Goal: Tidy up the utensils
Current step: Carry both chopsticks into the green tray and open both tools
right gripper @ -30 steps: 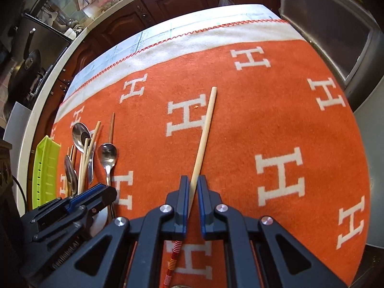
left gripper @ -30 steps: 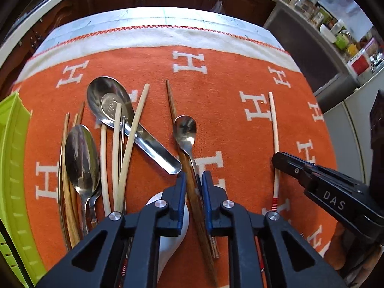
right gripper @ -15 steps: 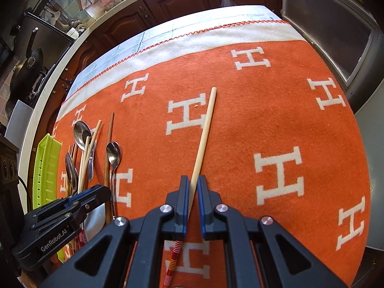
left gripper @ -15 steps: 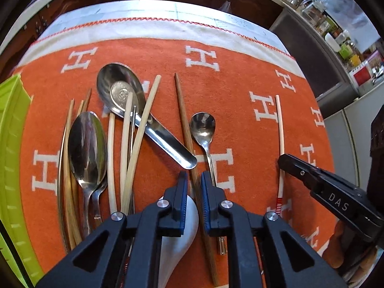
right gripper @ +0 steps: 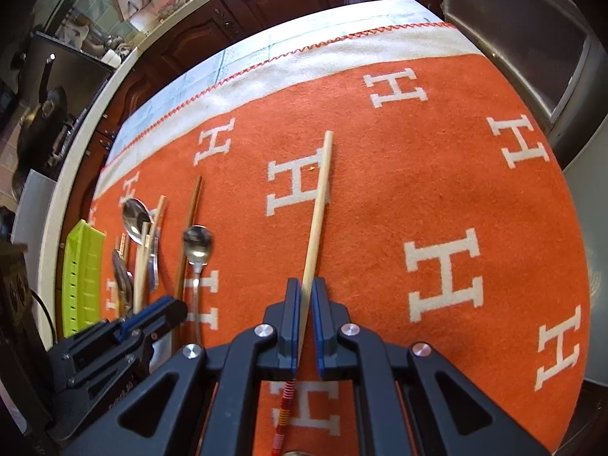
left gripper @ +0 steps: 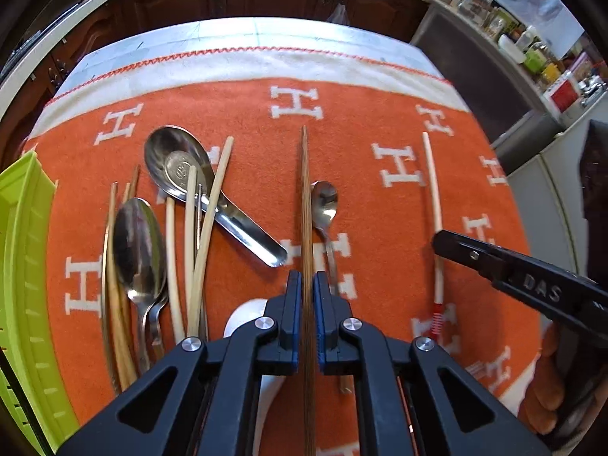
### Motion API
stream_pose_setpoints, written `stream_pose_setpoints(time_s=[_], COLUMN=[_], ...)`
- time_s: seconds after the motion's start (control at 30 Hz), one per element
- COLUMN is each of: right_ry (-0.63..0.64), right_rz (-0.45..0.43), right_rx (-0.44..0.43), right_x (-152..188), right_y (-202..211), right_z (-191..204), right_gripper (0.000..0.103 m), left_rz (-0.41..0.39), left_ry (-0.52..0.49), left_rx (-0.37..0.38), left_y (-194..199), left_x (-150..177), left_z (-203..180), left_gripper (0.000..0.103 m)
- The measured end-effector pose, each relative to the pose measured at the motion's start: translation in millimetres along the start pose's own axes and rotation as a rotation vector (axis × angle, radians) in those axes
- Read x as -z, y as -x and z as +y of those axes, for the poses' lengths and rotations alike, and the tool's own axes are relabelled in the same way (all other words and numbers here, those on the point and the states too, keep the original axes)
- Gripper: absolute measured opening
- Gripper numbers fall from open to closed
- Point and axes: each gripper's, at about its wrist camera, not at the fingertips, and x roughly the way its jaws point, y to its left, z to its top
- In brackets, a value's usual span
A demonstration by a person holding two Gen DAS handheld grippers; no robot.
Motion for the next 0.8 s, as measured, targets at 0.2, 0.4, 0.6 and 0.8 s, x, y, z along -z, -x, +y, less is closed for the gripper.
stream_pose_setpoints(time_s=[0.2,0.4,0.6,0.8], right_ry=[-0.017,0.043,0.158,0.241], right_rz=[-0.009,-0.017,0.013,0.092], right_rx=[-0.077,-0.179,-0.313,-0.388], right_x=[0.1,6.9,13.0,24.6], right_y=[22.8,49.8,67.9,50.4], right_z=[6.7,42.1,110.8,197.6], right_gripper=[0.005,0.005,0.005,0.005], left_rz=[-0.031,-0.132,-0.247,-0.244], left_ry=[0.006,0.025,0.104,0.183], left_rx=[0.076,0.062,-0.099,-0.241], left_y=[49.9,116.8,172.8,181.8], left_x=[3.3,17.2,31.7,38.4], left_z=[6.8,31.7,88.7,162.6], left_gripper=[0.004,0.004,0.004,0.004])
